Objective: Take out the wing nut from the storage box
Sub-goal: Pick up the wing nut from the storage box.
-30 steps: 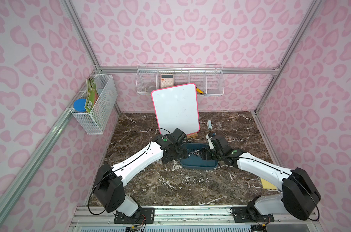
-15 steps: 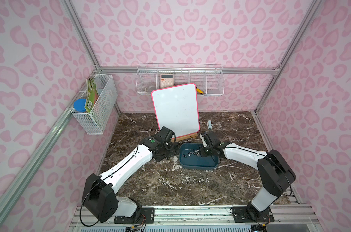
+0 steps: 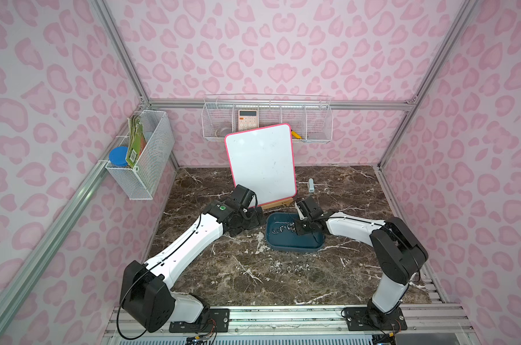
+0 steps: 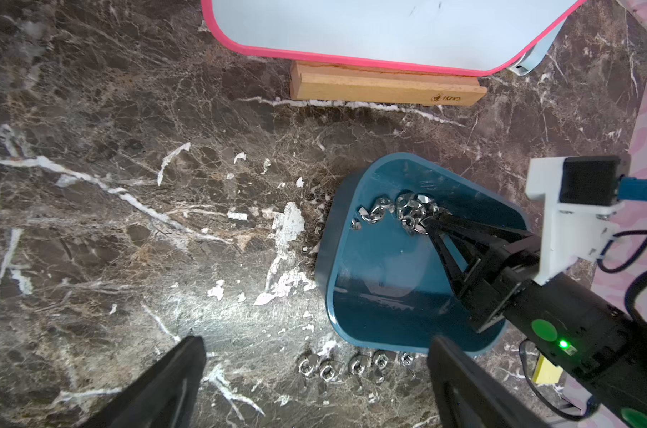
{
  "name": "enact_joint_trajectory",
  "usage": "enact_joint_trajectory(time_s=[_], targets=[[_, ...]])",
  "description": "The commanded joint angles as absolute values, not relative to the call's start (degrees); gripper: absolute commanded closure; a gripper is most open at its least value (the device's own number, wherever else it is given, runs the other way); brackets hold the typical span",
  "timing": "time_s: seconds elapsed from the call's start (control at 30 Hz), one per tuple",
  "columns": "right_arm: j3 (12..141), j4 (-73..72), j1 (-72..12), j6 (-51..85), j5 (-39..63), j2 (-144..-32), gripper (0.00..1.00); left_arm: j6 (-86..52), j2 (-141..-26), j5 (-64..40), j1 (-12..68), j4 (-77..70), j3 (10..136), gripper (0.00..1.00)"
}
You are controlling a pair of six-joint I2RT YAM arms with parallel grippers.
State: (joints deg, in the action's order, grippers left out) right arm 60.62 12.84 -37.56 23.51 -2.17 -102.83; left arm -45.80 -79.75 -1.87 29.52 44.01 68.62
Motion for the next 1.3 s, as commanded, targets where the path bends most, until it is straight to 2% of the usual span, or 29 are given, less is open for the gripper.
enact_joint_trajectory(time_s=[0.0,0.33,0.4,0.47,0.63,0.9,1.07,1.17,1.27], targets=[[61.47,11.71,-37.58,22.3,-3.57,-103.48,0.69,-44.69,-79.46,-1.71,29.44,44.21,68.67,0.02],[63.86,11.34,-37.56,21.71,-3.6,-106.16,0.69,-44.28,-79.8,-2.41,29.29,44.65,68.55,0.02],[63.99,11.16,-37.58,21.58,-3.8,-106.35,0.72,-44.13,-79.72,-2.64,29.29,44.52,68.73,0.02],[64.15,11.11,-37.6,21.35,-3.74,-106.38,0.81,-44.04,-79.72,-2.37,29.28,44.93,68.94,0.02],[63.45,10.91,-37.6,21.43,-2.91,-105.44,0.93,-43.75,-79.63,-3.41,29.22,44.71,69.17,0.02],[61.07,10.64,-37.8,22.87,-1.71,-99.83,0.94,-44.24,-79.44,-4.7,29.16,43.14,69.4,0.03],[59.09,8.74,-38.66,22.72,2.94,-94.55,0.94,-44.13,-81.97,-5.34,29.07,43.51,71.61,0.08],[58.5,8.04,-39.54,22.67,5.13,-91.55,0.94,-43.95,-83.2,-7.37,29.07,41.87,72.57,0.14],[57.7,6.32,-40.3,22.85,8.53,-88.43,0.93,-44.64,-84.1,-8.87,28.99,39.8,73.11,0.24]])
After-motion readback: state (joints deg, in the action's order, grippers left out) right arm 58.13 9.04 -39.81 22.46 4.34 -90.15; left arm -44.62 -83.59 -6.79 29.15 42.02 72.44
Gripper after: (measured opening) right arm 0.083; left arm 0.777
